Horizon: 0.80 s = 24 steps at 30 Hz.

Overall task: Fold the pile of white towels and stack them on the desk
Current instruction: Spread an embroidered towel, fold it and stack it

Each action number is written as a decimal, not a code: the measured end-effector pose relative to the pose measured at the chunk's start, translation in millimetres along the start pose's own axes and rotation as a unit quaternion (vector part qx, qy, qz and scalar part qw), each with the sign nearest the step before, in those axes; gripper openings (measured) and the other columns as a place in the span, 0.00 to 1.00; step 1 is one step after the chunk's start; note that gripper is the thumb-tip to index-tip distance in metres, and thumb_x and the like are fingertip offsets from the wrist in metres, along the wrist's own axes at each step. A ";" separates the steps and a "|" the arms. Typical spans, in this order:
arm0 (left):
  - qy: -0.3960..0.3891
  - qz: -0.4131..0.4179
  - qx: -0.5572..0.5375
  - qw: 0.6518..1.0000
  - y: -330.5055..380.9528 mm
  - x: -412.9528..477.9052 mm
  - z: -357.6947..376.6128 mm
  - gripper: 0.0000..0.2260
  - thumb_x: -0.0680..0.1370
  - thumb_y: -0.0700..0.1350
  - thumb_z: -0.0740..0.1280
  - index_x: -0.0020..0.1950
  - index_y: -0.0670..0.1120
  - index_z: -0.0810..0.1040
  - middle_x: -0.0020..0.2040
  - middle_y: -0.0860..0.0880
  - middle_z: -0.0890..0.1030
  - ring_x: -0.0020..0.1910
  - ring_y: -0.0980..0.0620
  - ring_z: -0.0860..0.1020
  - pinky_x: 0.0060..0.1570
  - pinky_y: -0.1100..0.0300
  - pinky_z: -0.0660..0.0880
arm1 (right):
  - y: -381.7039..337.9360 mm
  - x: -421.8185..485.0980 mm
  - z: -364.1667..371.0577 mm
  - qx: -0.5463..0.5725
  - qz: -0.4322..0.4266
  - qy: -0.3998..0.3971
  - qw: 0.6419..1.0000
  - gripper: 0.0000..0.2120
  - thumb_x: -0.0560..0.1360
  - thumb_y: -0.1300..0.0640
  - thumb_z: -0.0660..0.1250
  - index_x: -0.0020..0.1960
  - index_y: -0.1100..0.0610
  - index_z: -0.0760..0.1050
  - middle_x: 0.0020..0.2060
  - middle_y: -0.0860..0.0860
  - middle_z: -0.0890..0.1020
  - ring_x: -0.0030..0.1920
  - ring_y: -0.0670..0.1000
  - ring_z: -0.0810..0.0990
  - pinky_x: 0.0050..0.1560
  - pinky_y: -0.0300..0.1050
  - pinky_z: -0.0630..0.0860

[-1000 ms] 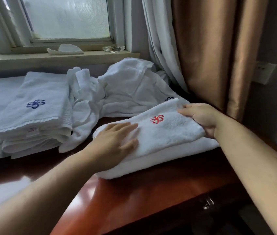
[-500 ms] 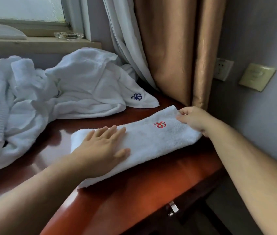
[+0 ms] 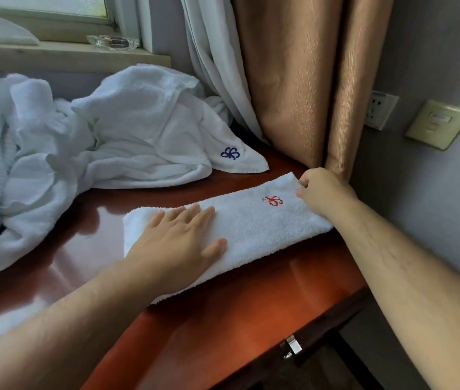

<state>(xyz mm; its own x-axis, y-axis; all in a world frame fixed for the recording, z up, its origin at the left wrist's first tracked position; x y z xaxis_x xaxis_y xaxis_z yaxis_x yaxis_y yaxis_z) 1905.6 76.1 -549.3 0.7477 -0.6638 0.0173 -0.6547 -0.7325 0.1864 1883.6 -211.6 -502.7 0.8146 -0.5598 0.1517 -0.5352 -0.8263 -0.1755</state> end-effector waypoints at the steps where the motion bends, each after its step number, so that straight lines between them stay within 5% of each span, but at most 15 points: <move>1: -0.001 0.002 0.002 1.000 0.1 -0.4 1.0 0.38 0.75 0.71 0.42 0.82 0.57 0.50 0.82 0.54 0.53 0.81 0.53 0.49 0.79 0.51 0.46 | -3.6 -1.6 -5.4 -0.030 -0.006 0.034 0.999 0.09 0.82 0.55 0.64 0.61 0.52 0.79 0.55 0.53 0.79 0.54 0.56 0.79 0.53 0.55 0.78; 4: -0.014 0.000 0.006 1.000 -1.3 -0.9 5.8 0.37 0.76 0.71 0.42 0.82 0.57 0.47 0.83 0.53 0.49 0.81 0.53 0.46 0.79 0.51 0.43 | -32.4 -11.2 -21.7 0.078 -0.083 0.116 0.987 0.12 0.82 0.54 0.60 0.60 0.51 0.79 0.60 0.54 0.78 0.61 0.57 0.75 0.61 0.55 0.74; 6: -0.018 -0.002 0.005 1.000 -1.5 -0.4 7.9 0.36 0.76 0.70 0.42 0.82 0.57 0.46 0.83 0.53 0.48 0.81 0.52 0.45 0.79 0.51 0.42 | -54.8 -13.7 -2.4 0.146 -0.129 0.036 0.980 0.15 0.82 0.49 0.57 0.61 0.50 0.79 0.63 0.52 0.78 0.65 0.55 0.74 0.66 0.55 0.71; 9: -0.013 -0.002 -0.026 1.000 -4.4 -0.7 7.3 0.36 0.77 0.70 0.44 0.82 0.57 0.48 0.83 0.54 0.49 0.81 0.54 0.46 0.79 0.52 0.43 | -61.5 -21.9 51.2 0.056 -0.135 -0.116 0.982 0.24 0.84 0.42 0.47 0.74 0.47 0.70 0.79 0.50 0.64 0.80 0.53 0.56 0.77 0.56 0.55; 12: 0.002 0.000 -0.069 0.998 -15.9 -4.7 4.9 0.35 0.76 0.68 0.44 0.82 0.58 0.52 0.82 0.56 0.52 0.81 0.56 0.48 0.79 0.53 0.45 | -51.1 -22.1 65.7 0.020 -0.129 -0.127 0.983 0.26 0.84 0.41 0.43 0.81 0.43 0.57 0.82 0.44 0.53 0.82 0.48 0.44 0.78 0.56 0.43; 18: -0.005 -0.023 -0.034 0.999 -25.8 -12.3 13.5 0.33 0.77 0.69 0.41 0.81 0.62 0.47 0.82 0.59 0.48 0.81 0.56 0.43 0.78 0.51 0.37 | -52.1 -24.7 66.8 0.008 -0.120 -0.126 0.985 0.29 0.82 0.38 0.42 0.82 0.42 0.54 0.82 0.44 0.51 0.82 0.48 0.44 0.79 0.53 0.42; 21: -0.021 -0.014 -0.037 0.999 -29.7 -13.3 13.6 0.29 0.79 0.67 0.43 0.81 0.63 0.51 0.82 0.60 0.48 0.81 0.57 0.45 0.78 0.51 0.38 | -53.9 -35.3 64.8 -0.001 -0.107 -0.143 0.984 0.29 0.83 0.39 0.41 0.82 0.43 0.52 0.82 0.45 0.50 0.82 0.49 0.43 0.80 0.55 0.42; 24: -0.046 -0.012 -0.053 0.997 -44.2 -16.3 8.0 0.23 0.83 0.59 0.46 0.78 0.64 0.59 0.81 0.62 0.53 0.80 0.59 0.48 0.77 0.49 0.41 | -69.6 -59.5 59.5 -0.030 -0.113 -0.161 0.980 0.27 0.83 0.43 0.42 0.79 0.48 0.60 0.80 0.49 0.59 0.80 0.53 0.53 0.78 0.59 0.52</move>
<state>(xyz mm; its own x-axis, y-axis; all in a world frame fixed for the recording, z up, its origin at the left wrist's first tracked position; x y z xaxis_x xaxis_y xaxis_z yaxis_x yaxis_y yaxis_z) 1921.5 118.1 -565.7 0.7458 -0.6616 -0.0784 -0.6183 -0.7312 0.2883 1885.7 -117.1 -557.4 0.9372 -0.3211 -0.1359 -0.3366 -0.9348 -0.1131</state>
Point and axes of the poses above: each hand's wrist, its own x-axis towards the middle knuckle, its own z-axis out of the palm, y = z × x, the point moved 10 cm from there along x, towards the middle knuckle
